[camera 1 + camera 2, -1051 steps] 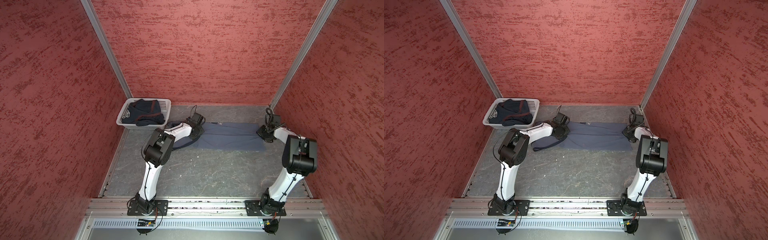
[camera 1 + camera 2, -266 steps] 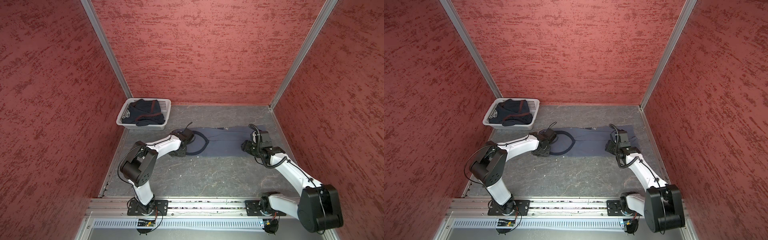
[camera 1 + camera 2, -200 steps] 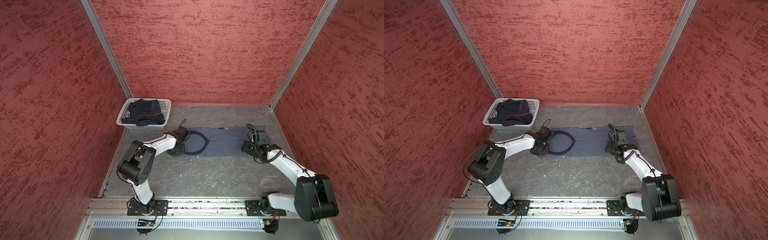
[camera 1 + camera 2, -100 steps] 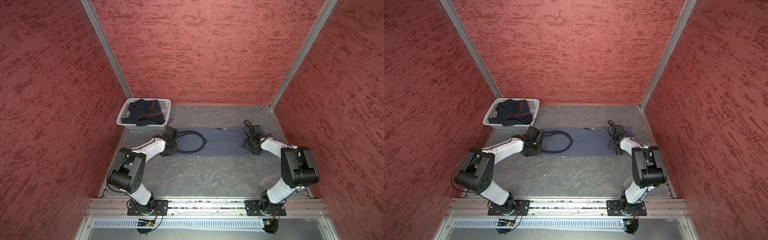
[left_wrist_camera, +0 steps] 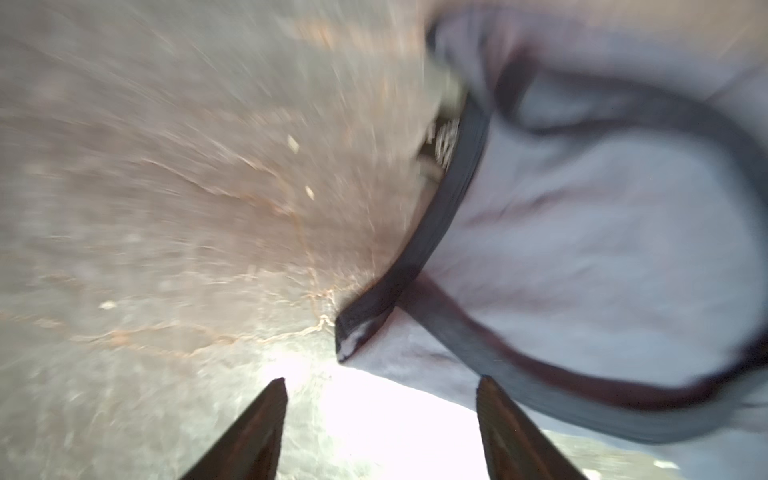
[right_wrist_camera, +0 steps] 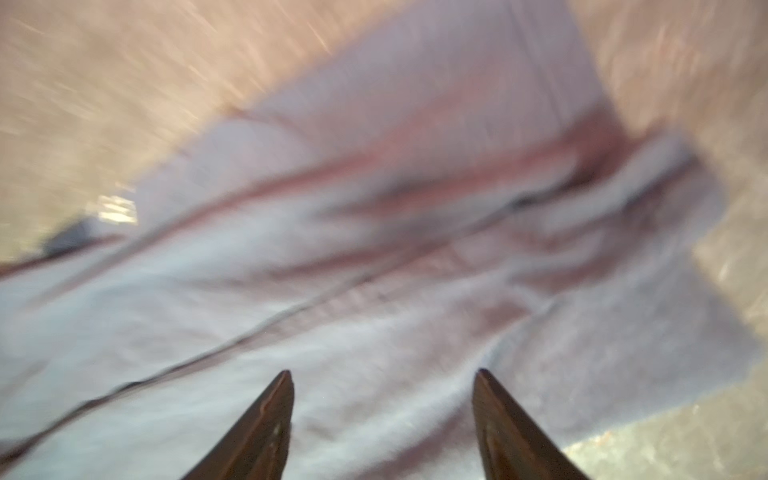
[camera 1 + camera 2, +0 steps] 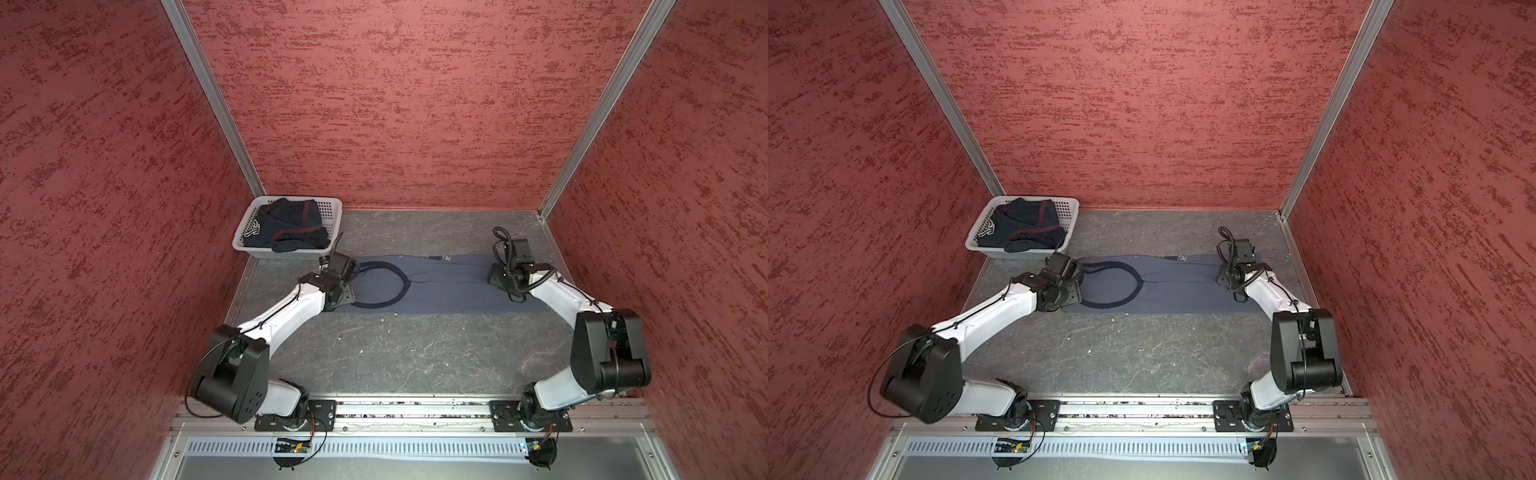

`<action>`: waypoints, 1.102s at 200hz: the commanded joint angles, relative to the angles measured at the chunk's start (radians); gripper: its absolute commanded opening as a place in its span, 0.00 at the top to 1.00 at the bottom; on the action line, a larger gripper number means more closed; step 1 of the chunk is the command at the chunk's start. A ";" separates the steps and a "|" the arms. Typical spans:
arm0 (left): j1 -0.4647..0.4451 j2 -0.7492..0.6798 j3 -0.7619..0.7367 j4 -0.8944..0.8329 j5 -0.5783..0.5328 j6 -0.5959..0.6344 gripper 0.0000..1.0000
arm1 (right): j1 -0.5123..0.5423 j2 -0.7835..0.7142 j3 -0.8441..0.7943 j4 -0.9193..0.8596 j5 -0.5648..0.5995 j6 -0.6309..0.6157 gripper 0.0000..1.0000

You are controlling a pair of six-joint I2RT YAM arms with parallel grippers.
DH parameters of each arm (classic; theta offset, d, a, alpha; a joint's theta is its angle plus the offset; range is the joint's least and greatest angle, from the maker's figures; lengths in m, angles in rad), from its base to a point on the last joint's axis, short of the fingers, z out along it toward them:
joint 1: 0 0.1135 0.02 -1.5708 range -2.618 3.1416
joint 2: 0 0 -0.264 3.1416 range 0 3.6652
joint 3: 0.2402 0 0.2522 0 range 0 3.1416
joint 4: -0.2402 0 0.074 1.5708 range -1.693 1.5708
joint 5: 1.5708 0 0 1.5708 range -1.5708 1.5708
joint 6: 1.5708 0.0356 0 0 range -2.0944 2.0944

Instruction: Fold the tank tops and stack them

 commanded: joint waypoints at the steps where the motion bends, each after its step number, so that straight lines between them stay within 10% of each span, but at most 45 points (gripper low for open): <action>1: -0.040 -0.003 0.023 -0.070 -0.074 -0.067 0.19 | 0.023 0.002 0.056 -0.031 -0.034 -0.034 0.24; 51: -0.245 0.191 0.096 0.045 0.088 -0.179 0.23 | 0.032 0.220 0.254 -0.072 -0.053 -0.054 0.23; 121: -0.273 0.434 0.245 0.102 0.136 -0.165 0.28 | 0.032 0.446 0.371 -0.138 -0.043 -0.045 0.23; 220: -0.190 0.706 0.464 0.157 0.198 0.018 0.31 | -0.025 0.220 -0.096 0.061 -0.255 0.155 0.21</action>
